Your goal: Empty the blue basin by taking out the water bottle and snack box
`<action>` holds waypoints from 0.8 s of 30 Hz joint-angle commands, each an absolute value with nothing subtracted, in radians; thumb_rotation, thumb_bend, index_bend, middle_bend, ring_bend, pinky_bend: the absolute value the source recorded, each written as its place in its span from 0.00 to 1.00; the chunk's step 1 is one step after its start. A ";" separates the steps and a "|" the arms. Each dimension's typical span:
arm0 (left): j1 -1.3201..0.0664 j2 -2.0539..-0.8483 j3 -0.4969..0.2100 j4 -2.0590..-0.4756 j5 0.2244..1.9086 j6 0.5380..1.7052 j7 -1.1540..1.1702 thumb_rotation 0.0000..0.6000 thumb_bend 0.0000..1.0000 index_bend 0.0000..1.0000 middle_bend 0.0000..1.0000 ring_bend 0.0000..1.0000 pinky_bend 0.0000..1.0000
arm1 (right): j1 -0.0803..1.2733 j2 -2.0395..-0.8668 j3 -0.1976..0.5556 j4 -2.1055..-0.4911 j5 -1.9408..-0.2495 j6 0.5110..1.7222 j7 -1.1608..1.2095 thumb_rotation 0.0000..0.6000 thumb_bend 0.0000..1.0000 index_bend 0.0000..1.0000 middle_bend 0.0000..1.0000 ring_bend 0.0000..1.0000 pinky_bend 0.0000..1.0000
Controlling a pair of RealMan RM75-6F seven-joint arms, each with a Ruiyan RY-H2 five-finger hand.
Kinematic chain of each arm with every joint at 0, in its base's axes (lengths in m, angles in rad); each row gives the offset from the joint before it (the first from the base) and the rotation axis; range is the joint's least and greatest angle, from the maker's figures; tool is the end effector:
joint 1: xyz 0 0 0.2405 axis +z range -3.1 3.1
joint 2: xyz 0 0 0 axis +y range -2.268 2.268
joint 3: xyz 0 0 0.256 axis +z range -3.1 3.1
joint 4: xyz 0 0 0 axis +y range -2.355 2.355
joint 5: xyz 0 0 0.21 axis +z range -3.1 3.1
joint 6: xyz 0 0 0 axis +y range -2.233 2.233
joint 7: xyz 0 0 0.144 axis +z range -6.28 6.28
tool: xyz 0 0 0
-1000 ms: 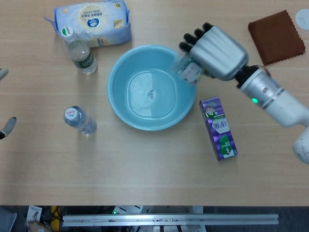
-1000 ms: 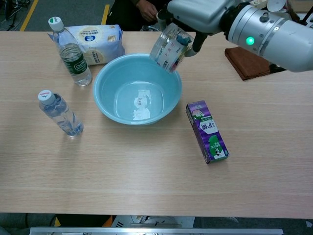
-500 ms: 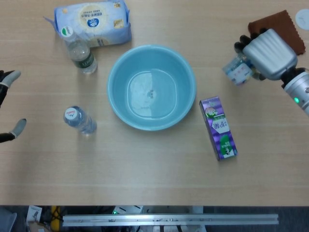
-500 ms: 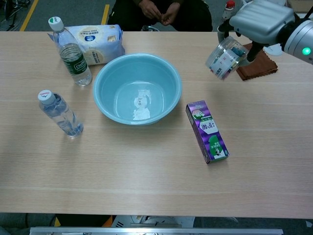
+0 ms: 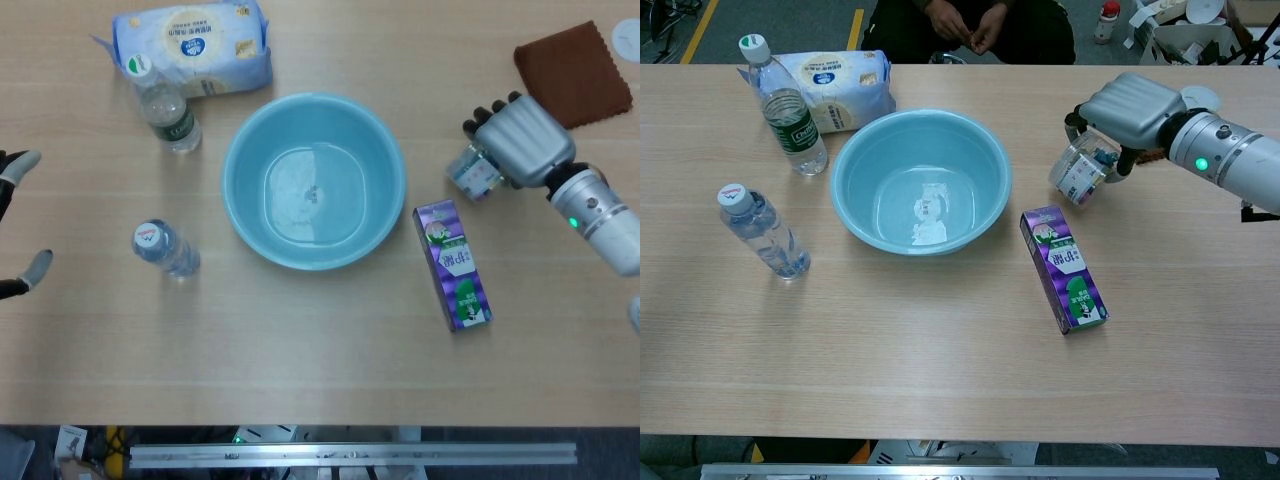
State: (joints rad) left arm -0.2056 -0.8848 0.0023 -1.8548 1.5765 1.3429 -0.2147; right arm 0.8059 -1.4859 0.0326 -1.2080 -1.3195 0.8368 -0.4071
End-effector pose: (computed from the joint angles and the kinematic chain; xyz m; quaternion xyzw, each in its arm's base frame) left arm -0.2578 0.1965 0.1789 -0.6302 -0.4570 -0.4262 0.4609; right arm -0.2037 -0.3747 0.0010 0.8475 -0.1787 0.2225 0.4476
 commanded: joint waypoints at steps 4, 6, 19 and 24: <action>-0.205 -0.884 0.004 -1.852 1.581 1.345 -0.222 1.00 0.31 0.03 0.09 0.05 0.24 | 0.807 -1.479 0.037 -1.232 -1.303 0.821 -0.444 1.00 0.01 0.45 0.40 0.33 0.45; -0.206 -0.884 0.005 -1.850 1.581 1.342 -0.223 1.00 0.31 0.03 0.09 0.05 0.24 | 0.805 -1.474 0.038 -1.243 -1.296 0.819 -0.455 1.00 0.01 0.40 0.38 0.31 0.44; -0.207 -0.886 0.013 -1.845 1.594 1.341 -0.234 1.00 0.31 0.03 0.09 0.05 0.24 | 0.793 -1.430 0.049 -1.298 -1.241 0.807 -0.492 1.00 0.01 0.16 0.23 0.19 0.34; -0.209 -0.881 0.009 -1.846 1.593 1.343 -0.242 1.00 0.31 0.03 0.09 0.05 0.24 | 0.775 -1.356 0.067 -1.383 -1.253 0.846 -0.442 1.00 0.01 0.11 0.20 0.17 0.32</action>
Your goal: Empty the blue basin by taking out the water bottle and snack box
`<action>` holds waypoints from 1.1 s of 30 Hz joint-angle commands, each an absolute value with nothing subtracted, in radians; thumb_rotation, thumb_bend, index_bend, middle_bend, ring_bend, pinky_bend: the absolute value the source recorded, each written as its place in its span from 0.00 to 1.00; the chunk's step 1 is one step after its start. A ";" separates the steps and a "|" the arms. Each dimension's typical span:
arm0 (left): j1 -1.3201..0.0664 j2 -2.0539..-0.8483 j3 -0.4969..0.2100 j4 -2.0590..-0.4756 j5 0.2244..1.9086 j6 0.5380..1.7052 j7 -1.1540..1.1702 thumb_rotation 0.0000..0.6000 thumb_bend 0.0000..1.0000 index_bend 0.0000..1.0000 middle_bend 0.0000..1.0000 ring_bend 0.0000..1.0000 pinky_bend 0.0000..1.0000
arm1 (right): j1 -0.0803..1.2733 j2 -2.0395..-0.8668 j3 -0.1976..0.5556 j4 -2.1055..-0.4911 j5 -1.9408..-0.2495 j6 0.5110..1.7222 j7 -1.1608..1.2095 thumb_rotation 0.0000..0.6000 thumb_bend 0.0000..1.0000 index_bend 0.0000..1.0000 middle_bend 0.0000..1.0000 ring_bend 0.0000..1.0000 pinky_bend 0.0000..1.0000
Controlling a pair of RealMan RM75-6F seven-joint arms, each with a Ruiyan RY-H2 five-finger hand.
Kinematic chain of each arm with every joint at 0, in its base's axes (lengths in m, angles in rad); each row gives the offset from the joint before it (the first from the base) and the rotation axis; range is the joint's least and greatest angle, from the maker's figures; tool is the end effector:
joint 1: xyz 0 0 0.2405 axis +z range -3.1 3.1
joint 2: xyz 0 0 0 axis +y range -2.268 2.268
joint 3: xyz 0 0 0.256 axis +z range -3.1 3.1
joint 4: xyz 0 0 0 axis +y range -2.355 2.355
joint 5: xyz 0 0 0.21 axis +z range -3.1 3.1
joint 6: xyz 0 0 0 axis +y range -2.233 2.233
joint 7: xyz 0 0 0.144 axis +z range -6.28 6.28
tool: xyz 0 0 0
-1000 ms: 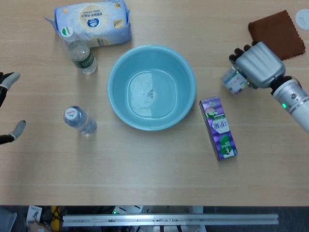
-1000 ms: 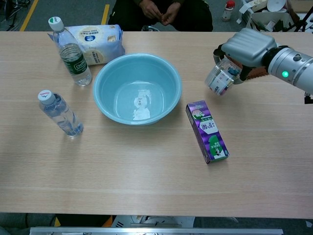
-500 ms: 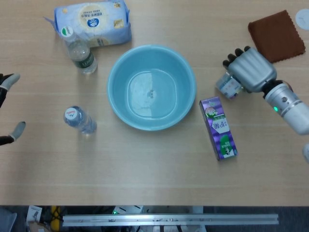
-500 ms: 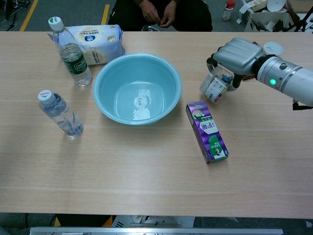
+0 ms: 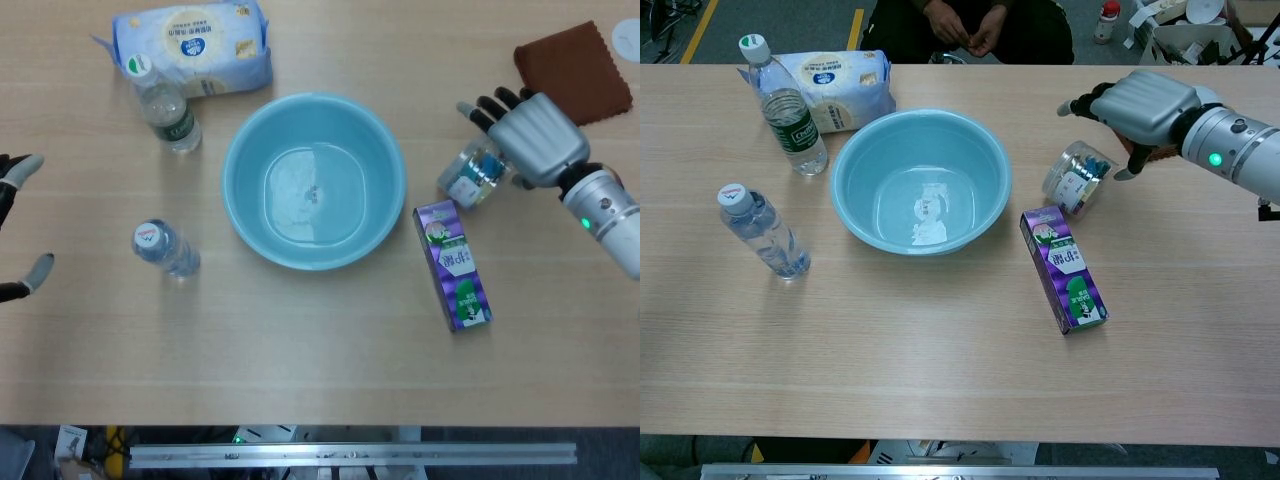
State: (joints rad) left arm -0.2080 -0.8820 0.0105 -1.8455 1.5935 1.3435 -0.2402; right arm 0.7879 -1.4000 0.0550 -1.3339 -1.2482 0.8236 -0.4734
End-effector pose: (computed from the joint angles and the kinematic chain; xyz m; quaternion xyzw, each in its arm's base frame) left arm -0.2584 0.1954 0.1788 -0.6326 -0.4597 -0.4282 0.4529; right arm -0.2027 -0.3683 0.0205 0.8409 -0.1987 0.2147 0.4554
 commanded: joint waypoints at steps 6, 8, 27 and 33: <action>-0.217 -0.890 -0.008 -1.834 1.576 1.347 -0.240 1.00 0.31 0.03 0.10 0.05 0.24 | 0.690 -1.209 0.091 -1.536 -1.237 0.969 -0.371 1.00 0.01 0.11 0.23 0.19 0.32; -0.219 -0.898 -0.012 -1.825 1.570 1.346 -0.225 1.00 0.31 0.03 0.10 0.05 0.24 | 0.643 -1.168 0.092 -1.571 -1.233 1.032 -0.346 1.00 0.01 0.15 0.27 0.22 0.33; -0.156 -1.050 -0.020 -1.732 1.602 1.493 0.118 1.00 0.31 0.05 0.12 0.06 0.25 | 0.216 -1.083 0.005 -1.533 -1.351 1.527 -0.114 1.00 0.13 0.49 0.48 0.43 0.44; -0.137 -1.058 -0.015 -1.738 1.596 1.512 0.110 1.00 0.31 0.05 0.12 0.06 0.24 | 0.138 -1.079 0.009 -1.537 -1.346 1.591 -0.094 1.00 0.13 0.49 0.48 0.43 0.44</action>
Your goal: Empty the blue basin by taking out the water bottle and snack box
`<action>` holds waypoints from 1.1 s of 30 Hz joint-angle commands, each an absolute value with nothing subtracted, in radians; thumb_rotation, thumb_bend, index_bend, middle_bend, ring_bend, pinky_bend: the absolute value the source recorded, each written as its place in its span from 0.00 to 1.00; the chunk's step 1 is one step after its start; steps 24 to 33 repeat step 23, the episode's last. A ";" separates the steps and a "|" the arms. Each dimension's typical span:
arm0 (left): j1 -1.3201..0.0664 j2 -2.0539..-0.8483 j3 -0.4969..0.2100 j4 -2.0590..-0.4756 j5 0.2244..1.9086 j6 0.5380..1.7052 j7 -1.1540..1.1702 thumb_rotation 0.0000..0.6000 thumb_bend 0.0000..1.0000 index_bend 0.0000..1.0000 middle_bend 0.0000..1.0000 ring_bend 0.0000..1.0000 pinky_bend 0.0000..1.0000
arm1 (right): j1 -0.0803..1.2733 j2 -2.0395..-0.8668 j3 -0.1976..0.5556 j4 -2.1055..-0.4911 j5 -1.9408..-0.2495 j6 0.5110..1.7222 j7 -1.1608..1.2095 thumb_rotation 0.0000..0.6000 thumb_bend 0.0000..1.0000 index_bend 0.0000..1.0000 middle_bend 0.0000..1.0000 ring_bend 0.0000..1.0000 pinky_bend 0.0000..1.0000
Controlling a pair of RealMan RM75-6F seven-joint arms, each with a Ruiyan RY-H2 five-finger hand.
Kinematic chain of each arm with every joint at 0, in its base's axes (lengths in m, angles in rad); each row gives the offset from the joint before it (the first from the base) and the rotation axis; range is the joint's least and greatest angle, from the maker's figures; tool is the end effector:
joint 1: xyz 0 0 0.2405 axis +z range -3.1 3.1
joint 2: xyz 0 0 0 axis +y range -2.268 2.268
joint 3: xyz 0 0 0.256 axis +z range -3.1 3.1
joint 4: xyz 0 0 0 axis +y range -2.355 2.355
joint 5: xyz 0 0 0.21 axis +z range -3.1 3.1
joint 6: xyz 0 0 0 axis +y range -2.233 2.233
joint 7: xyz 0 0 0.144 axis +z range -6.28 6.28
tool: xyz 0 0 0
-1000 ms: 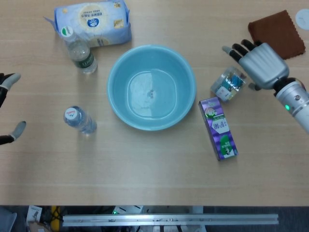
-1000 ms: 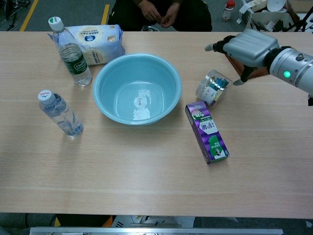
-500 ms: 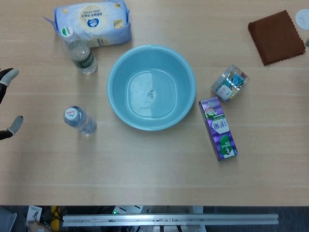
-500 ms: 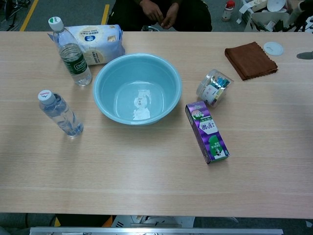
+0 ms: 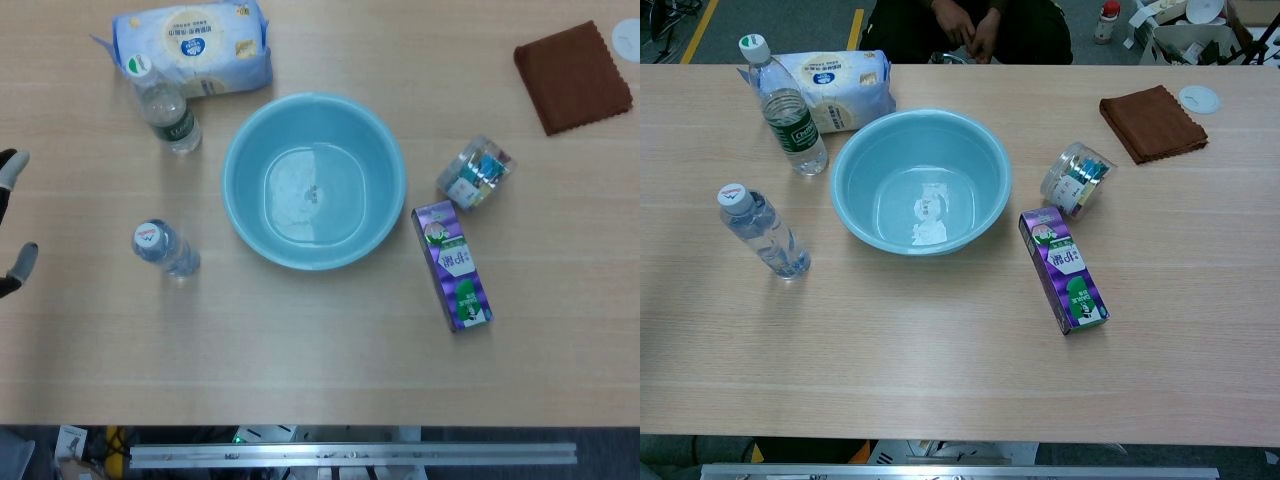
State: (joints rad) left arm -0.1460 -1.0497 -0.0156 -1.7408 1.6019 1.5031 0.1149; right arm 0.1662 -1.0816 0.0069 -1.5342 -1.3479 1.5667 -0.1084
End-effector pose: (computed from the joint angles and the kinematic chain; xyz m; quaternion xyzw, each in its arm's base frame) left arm -0.2678 0.1879 0.1620 -0.6486 -0.3312 -0.4047 0.5530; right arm -0.3303 -0.1993 0.1955 0.5882 -0.3119 0.3321 0.6681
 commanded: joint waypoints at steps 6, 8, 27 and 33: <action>-0.130 -1.072 -0.020 -1.725 1.577 1.513 0.102 1.00 0.31 0.06 0.13 0.06 0.24 | 0.106 -1.068 0.023 -1.538 -1.337 1.589 -0.072 1.00 0.13 0.49 0.48 0.43 0.44; -0.131 -1.075 -0.022 -1.720 1.580 1.514 0.103 1.00 0.31 0.06 0.13 0.06 0.25 | 0.107 -1.064 0.031 -1.540 -1.337 1.581 -0.065 1.00 0.13 0.49 0.48 0.43 0.44; -0.140 -1.065 -0.031 -1.712 1.583 1.503 0.112 1.00 0.31 0.06 0.13 0.06 0.25 | 0.089 -1.052 0.061 -1.568 -1.365 1.560 -0.065 1.00 0.13 0.49 0.48 0.43 0.44; -0.140 -1.065 -0.031 -1.712 1.583 1.503 0.112 1.00 0.31 0.06 0.13 0.06 0.25 | 0.089 -1.052 0.061 -1.568 -1.365 1.560 -0.065 1.00 0.13 0.49 0.48 0.43 0.44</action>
